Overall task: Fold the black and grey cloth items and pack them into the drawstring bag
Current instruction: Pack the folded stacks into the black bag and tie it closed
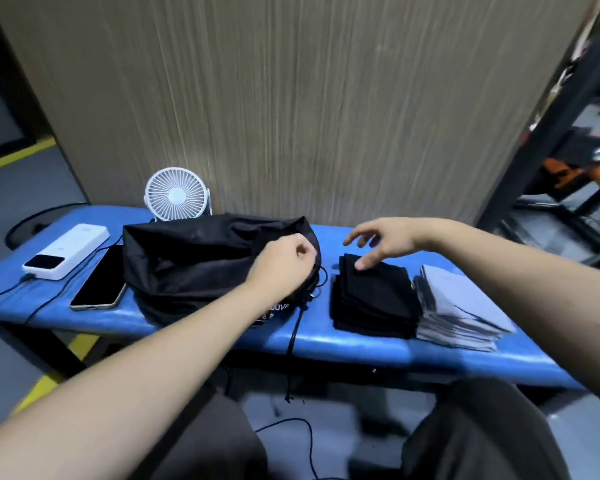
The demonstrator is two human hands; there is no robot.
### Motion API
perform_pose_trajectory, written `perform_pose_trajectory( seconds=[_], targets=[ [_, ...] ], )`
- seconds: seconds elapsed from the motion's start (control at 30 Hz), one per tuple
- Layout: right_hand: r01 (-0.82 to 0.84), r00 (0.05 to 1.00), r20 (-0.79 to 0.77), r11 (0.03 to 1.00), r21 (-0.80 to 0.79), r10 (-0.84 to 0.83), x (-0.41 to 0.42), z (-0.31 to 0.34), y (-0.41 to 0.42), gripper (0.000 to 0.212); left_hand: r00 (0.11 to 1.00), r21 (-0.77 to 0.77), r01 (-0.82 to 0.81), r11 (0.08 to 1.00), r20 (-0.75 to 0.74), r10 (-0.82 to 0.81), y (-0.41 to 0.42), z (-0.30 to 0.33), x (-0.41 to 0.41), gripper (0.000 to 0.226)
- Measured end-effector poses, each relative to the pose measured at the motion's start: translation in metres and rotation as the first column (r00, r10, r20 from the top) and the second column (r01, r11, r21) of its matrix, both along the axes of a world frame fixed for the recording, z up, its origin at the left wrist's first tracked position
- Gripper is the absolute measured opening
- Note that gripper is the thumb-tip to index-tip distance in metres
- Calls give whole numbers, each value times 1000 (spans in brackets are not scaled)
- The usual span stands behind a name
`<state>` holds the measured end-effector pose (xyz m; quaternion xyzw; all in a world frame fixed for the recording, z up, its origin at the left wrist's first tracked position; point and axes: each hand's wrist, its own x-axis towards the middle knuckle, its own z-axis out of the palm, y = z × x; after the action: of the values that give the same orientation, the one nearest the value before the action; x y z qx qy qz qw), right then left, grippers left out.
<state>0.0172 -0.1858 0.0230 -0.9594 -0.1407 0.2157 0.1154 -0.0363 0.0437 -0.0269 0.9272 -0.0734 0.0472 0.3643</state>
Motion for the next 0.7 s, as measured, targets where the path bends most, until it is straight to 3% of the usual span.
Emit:
perform_pose_trajectory(
  seconds=[0.1, 0.2, 0.27, 0.43, 0.53, 0.7],
  targets=[
    [38, 996, -83, 998, -57, -43, -5, -17, -18, 78, 997, -107, 52, 993, -45, -57, -38, -14, -9, 17],
    [53, 991, -120, 994, -95, -65, -4, -32, -23, 87, 978, -63, 33, 997, -206, -45, -63, -23, -4, 65],
    [38, 990, -126, 990, -133, -55, 0, -40, -23, 89, 947, 12, 47, 999, -317, -41, -73, -31, 4, 85],
    [19, 971, -235, 991, -131, -50, 9, -50, -19, 72, 888, 96, 116, 989, -456, -59, -85, -47, 20, 99],
    [15, 954, -296, 994, -112, -47, 12, -52, -13, 66, 880, -1, 71, 997, -471, -64, -86, -57, 23, 110],
    [58, 944, -324, 998, -37, -67, 10, -50, -15, 52, 869, -139, 25, 990, -486, -90, -80, -67, 19, 107]
  ],
)
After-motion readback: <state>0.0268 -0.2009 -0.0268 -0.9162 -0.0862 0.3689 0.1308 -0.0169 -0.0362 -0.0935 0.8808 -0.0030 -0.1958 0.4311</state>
